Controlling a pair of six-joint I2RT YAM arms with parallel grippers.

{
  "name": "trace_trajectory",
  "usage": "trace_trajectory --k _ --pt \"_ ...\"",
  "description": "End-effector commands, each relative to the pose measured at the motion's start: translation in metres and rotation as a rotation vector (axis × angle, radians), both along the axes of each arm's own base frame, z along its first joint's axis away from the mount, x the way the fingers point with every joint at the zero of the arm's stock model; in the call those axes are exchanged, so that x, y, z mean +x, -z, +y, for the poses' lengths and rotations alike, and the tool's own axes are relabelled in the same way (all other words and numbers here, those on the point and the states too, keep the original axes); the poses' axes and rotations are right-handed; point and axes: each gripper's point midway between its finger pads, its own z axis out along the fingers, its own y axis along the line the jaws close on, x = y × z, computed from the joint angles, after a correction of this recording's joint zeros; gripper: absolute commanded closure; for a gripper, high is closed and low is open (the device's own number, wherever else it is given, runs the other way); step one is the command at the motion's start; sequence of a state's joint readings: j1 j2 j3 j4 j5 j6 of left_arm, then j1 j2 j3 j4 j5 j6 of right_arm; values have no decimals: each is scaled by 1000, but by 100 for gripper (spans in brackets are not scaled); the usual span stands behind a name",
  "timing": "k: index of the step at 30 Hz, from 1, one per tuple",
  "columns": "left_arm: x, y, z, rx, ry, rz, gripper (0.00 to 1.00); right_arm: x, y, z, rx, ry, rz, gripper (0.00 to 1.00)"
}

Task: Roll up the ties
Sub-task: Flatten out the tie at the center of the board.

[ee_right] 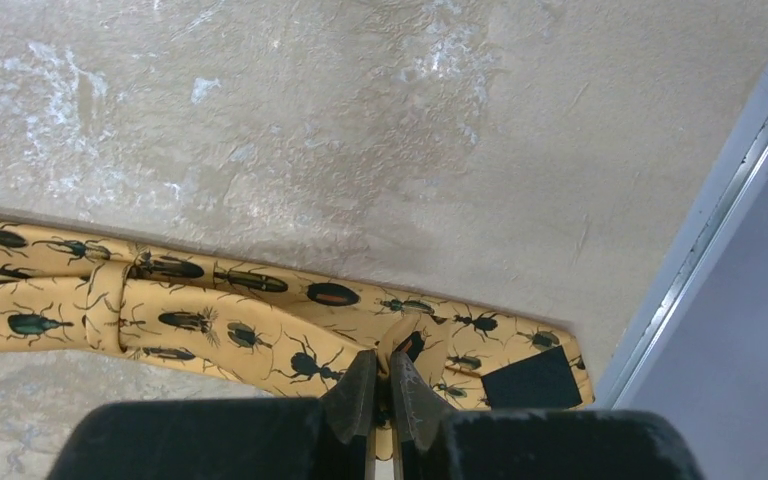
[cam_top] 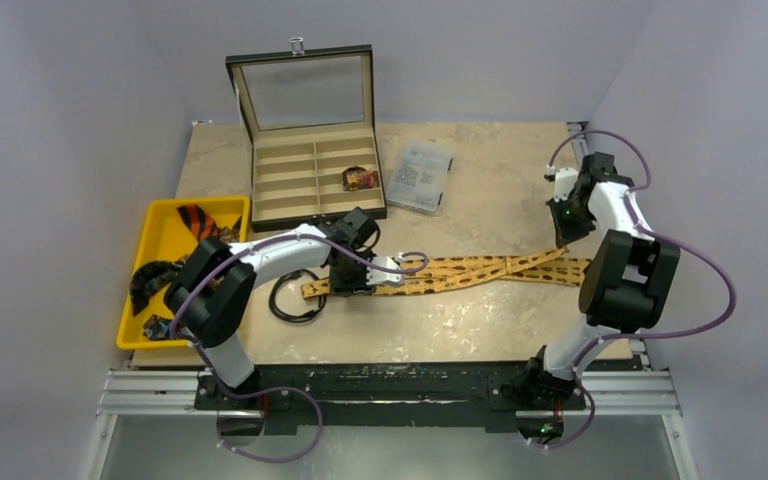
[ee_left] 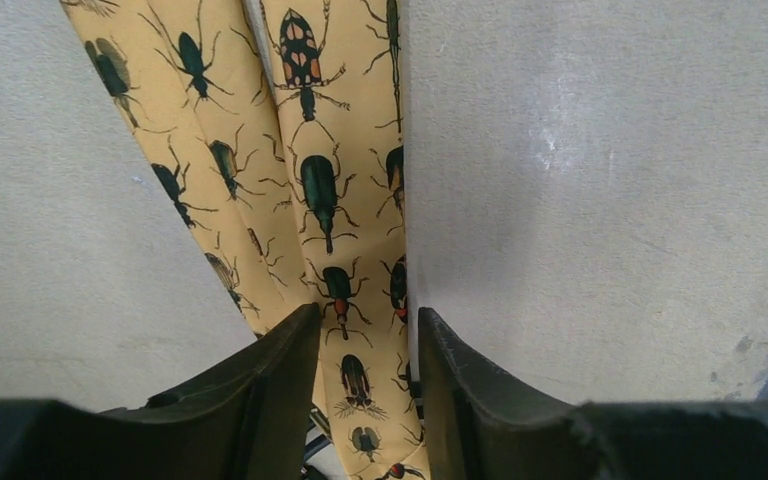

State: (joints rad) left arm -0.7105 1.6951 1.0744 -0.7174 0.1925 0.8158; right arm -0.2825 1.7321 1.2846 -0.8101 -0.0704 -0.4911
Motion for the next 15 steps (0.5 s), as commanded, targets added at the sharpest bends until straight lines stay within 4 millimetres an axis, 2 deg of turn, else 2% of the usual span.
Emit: trace_trajectory --k 1,4,7,12,15 --pt "5 8 0 33 29 -17 66 -14 -11 4 11 -23 20 100" --pt "6 6 4 45 35 -29 82 -21 -11 6 16 -26 35 100" --pt "5 -9 8 34 31 -53 100 -25 -11 7 20 -29 48 100" --pt "6 -31 26 17 1 -100 100 -30 -9 11 34 -31 51 100" --pt "19 -39 38 0 -82 -112 100 -32 -2 15 59 -26 58 100"
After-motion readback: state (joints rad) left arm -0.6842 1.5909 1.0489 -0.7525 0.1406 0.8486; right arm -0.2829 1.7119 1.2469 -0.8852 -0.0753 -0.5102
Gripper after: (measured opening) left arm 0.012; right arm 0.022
